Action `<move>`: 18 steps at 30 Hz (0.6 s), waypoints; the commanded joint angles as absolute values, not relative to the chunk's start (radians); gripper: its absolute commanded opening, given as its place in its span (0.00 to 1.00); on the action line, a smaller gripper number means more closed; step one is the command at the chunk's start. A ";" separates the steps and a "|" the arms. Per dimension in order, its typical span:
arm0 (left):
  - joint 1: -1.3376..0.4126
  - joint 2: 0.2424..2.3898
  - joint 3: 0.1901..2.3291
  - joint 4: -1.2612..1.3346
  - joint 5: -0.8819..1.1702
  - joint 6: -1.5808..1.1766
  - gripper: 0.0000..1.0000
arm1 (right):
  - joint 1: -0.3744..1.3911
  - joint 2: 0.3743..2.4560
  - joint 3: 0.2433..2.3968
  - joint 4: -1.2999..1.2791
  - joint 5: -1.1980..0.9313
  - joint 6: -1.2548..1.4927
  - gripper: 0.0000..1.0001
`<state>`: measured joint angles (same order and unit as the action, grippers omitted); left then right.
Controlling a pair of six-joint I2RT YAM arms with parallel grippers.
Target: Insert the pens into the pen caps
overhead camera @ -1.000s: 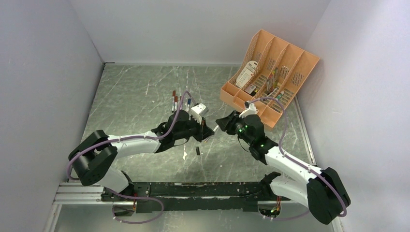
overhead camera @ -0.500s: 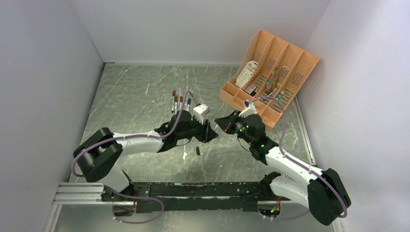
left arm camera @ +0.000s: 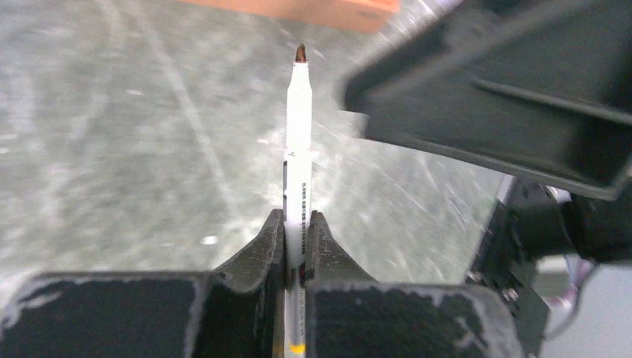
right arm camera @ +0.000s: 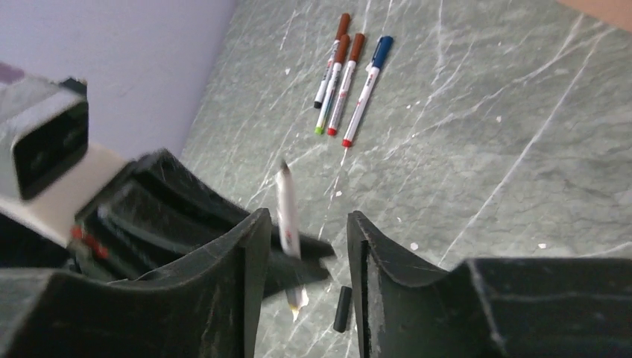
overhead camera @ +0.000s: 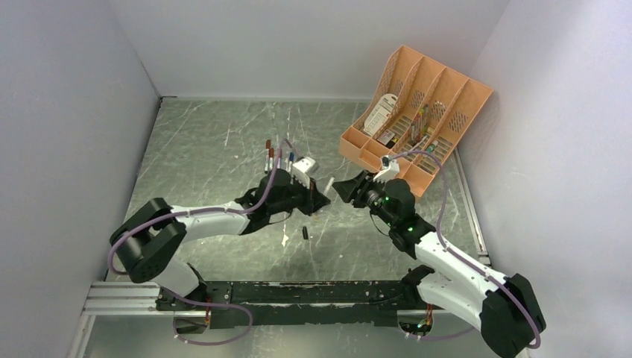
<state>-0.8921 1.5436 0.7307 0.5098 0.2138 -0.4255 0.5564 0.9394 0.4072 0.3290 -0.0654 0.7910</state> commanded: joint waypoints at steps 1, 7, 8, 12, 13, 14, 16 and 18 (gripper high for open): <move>-0.753 1.426 0.662 0.514 0.069 -0.453 0.07 | 0.555 0.917 0.401 0.265 -0.038 0.719 0.43; -0.635 1.258 0.603 0.462 -0.160 -0.435 0.07 | 0.654 1.033 0.404 0.284 -0.055 0.692 0.40; -0.635 1.233 0.610 0.431 -0.206 -0.422 0.07 | 0.692 1.071 0.426 0.262 -0.028 0.675 0.40; -0.634 1.181 0.667 0.279 -0.348 -0.419 0.07 | 0.843 1.246 0.536 0.156 0.123 0.629 0.40; -0.633 1.174 0.680 0.246 -0.361 -0.422 0.07 | 0.864 1.282 0.560 0.137 0.141 0.626 0.39; -0.632 1.166 0.677 0.242 -0.365 -0.423 0.07 | 0.885 1.309 0.577 0.125 0.154 0.624 0.39; -0.629 1.141 0.646 0.277 -0.361 -0.434 0.07 | 0.916 1.348 0.611 0.105 0.182 0.624 0.38; -0.624 1.121 0.614 0.317 -0.341 -0.445 0.07 | 0.944 1.377 0.629 0.087 0.206 0.622 0.37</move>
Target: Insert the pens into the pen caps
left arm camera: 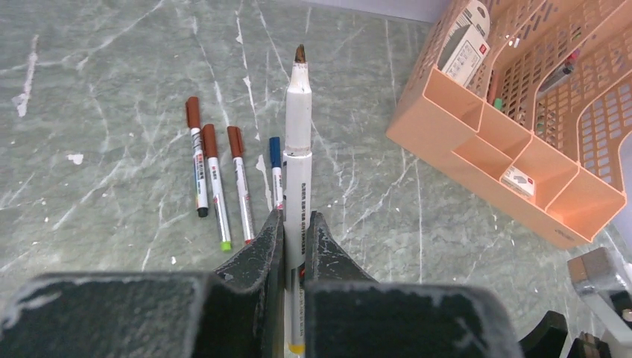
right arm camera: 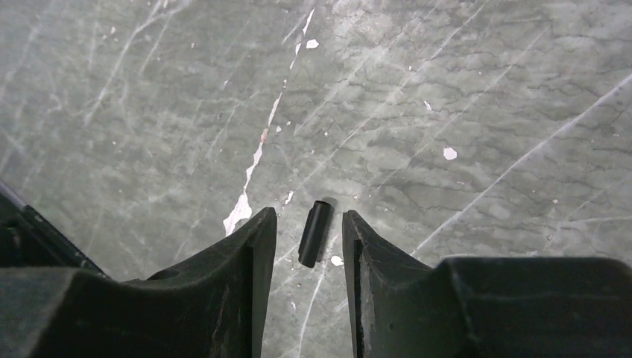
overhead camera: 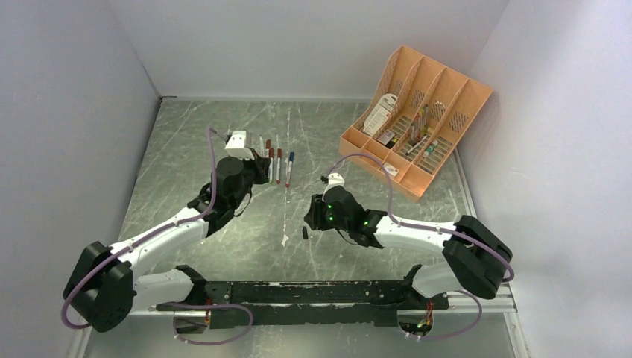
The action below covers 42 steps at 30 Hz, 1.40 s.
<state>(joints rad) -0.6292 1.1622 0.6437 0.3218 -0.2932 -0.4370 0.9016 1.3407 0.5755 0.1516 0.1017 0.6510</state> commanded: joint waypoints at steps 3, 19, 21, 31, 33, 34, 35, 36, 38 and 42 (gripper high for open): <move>-0.620 1.131 0.624 0.284 -0.334 -0.438 0.07 | 0.988 1.415 0.668 0.036 0.242 0.618 0.27; -0.618 1.162 0.627 0.273 -0.334 -0.424 0.07 | 1.048 1.558 0.680 0.082 0.164 0.650 0.00; -0.618 1.165 0.627 0.272 -0.334 -0.425 0.07 | 1.047 1.570 0.686 0.076 0.160 0.652 0.00; -0.618 1.174 0.628 0.271 -0.337 -0.422 0.07 | 1.045 1.539 0.683 0.006 0.186 0.661 0.00; -0.618 1.177 0.627 0.273 -0.335 -0.423 0.07 | 1.045 1.522 0.674 -0.006 0.193 0.665 0.00; -0.618 1.179 0.626 0.274 -0.335 -0.423 0.07 | 1.045 1.514 0.670 -0.011 0.198 0.667 0.00; -0.618 1.181 0.627 0.275 -0.334 -0.425 0.07 | 1.042 1.506 0.665 -0.015 0.203 0.668 0.00; -0.618 1.182 0.627 0.275 -0.333 -0.425 0.07 | 1.039 1.504 0.662 -0.017 0.202 0.670 0.00; -0.617 1.184 0.627 0.276 -0.329 -0.426 0.07 | 1.032 1.502 0.657 -0.014 0.202 0.672 0.00; -0.618 1.184 0.632 0.271 -0.329 -0.425 0.07 | 1.009 1.522 0.657 -0.011 0.205 0.669 0.00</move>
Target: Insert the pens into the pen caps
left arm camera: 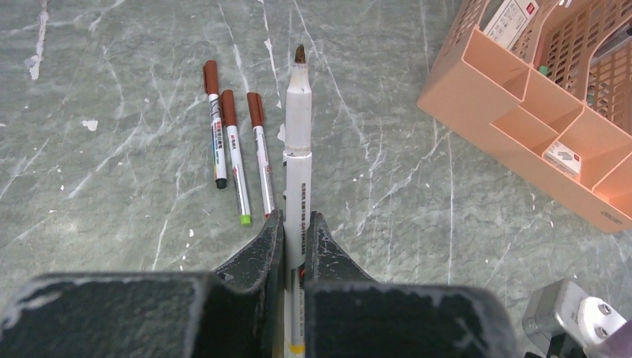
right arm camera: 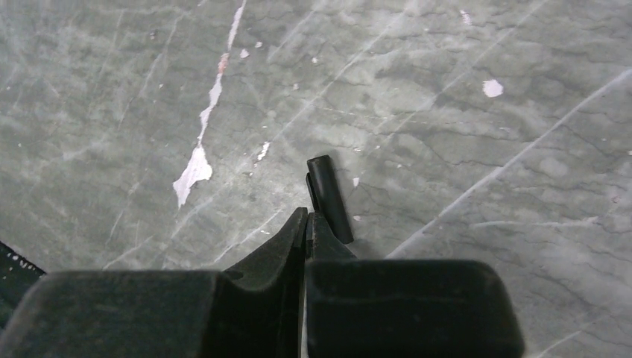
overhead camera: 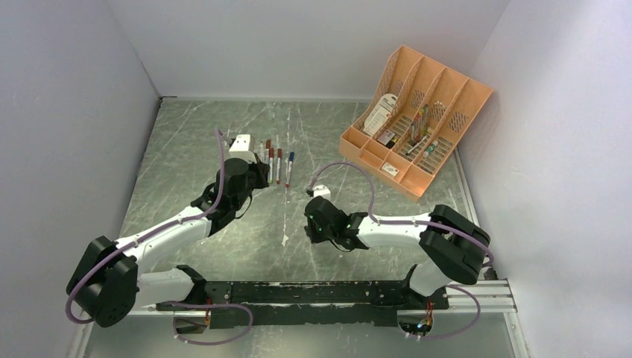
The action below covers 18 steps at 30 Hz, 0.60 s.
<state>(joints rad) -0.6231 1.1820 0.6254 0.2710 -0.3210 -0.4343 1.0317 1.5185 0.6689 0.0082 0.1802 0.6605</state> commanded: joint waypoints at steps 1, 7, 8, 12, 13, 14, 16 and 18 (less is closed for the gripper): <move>-0.618 1.183 0.633 0.268 -0.328 -0.424 0.07 | 1.002 1.526 0.661 -0.013 0.205 0.666 0.00; -0.618 1.182 0.630 0.265 -0.334 -0.423 0.07 | 0.964 1.534 0.672 -0.037 0.205 0.640 0.00; -0.617 1.180 0.629 0.266 -0.333 -0.423 0.07 | 0.957 1.533 0.670 -0.039 0.206 0.636 0.00; -0.618 1.180 0.630 0.265 -0.332 -0.423 0.07 | 0.928 1.528 0.672 -0.047 0.193 0.623 0.00; -0.618 1.180 0.630 0.264 -0.332 -0.423 0.07 | 0.927 1.526 0.676 -0.051 0.192 0.617 0.00; -0.617 1.180 0.630 0.263 -0.333 -0.423 0.07 | 0.925 1.520 0.678 -0.052 0.189 0.612 0.00; -0.618 1.181 0.630 0.265 -0.331 -0.423 0.07 | 0.926 1.508 0.680 -0.056 0.183 0.608 0.00; -0.618 1.183 0.632 0.265 -0.330 -0.424 0.07 | 0.925 1.511 0.680 -0.067 0.190 0.609 0.00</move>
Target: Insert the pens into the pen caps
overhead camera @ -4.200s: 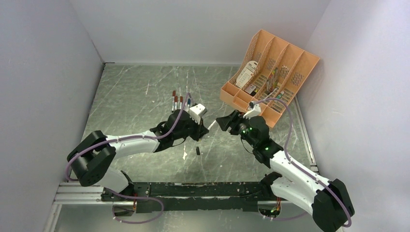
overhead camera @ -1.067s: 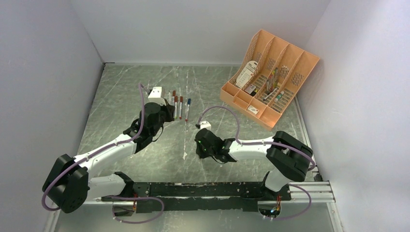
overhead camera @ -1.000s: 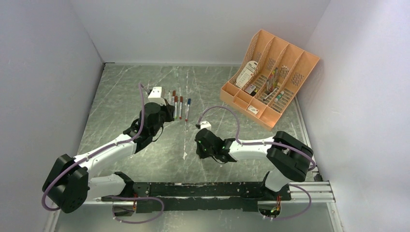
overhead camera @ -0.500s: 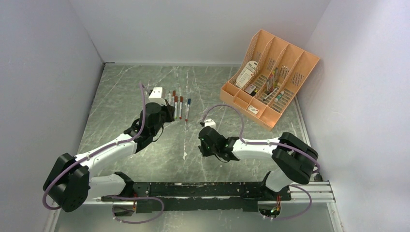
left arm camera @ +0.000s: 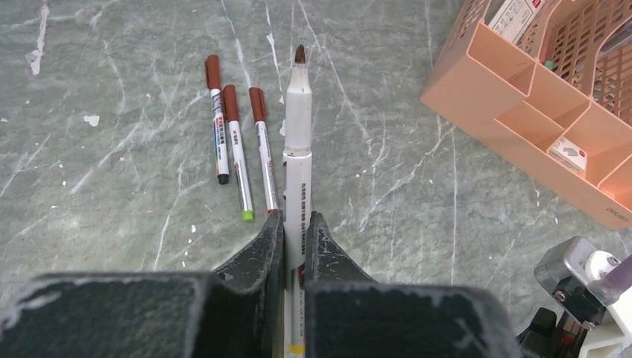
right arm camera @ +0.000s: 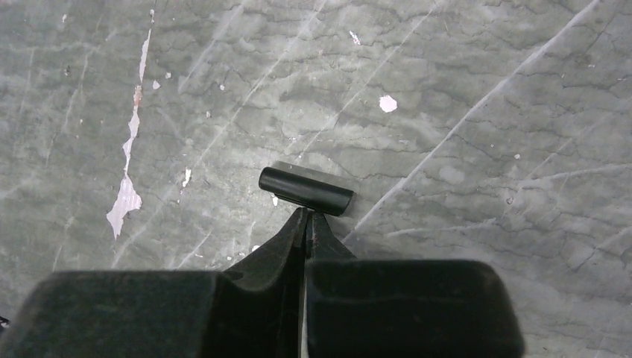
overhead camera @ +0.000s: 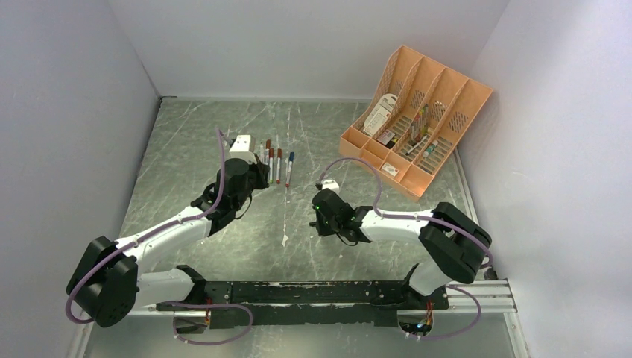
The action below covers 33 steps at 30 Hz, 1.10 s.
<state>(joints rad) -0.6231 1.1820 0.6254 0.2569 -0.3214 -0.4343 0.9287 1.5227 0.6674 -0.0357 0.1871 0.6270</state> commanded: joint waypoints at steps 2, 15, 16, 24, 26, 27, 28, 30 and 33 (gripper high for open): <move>-0.618 1.183 0.632 0.267 -0.329 -0.425 0.07 | 0.919 1.518 0.671 -0.063 0.190 0.609 0.00; -0.618 1.170 0.635 0.250 -0.312 -0.441 0.07 | 0.835 1.620 0.756 -0.013 0.173 0.516 0.00; -0.618 1.167 0.634 0.248 -0.316 -0.440 0.07 | 0.834 1.628 0.764 -0.008 0.170 0.513 0.00; -0.617 1.178 0.643 0.240 -0.318 -0.440 0.07 | 0.858 1.575 0.778 0.059 0.178 0.469 0.18; -0.617 1.185 0.641 0.252 -0.315 -0.441 0.07 | 0.861 1.553 0.781 0.054 0.189 0.474 0.24; -0.618 1.190 0.642 0.254 -0.313 -0.442 0.07 | 0.866 1.546 0.781 0.053 0.197 0.477 0.27; -0.617 1.194 0.645 0.255 -0.310 -0.442 0.07 | 0.871 1.545 0.781 0.052 0.202 0.476 0.30; -0.617 1.198 0.647 0.254 -0.300 -0.441 0.07 | 0.879 1.558 0.790 0.045 0.189 0.474 0.36; -0.618 1.186 0.630 0.277 -0.276 -0.431 0.07 | 0.898 1.615 0.822 0.008 0.195 0.478 0.41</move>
<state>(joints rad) -0.6231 1.1919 0.6254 0.2409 -0.3096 -0.4351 0.8761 1.5677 0.7811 0.0326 0.1753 0.4858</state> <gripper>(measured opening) 0.140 0.394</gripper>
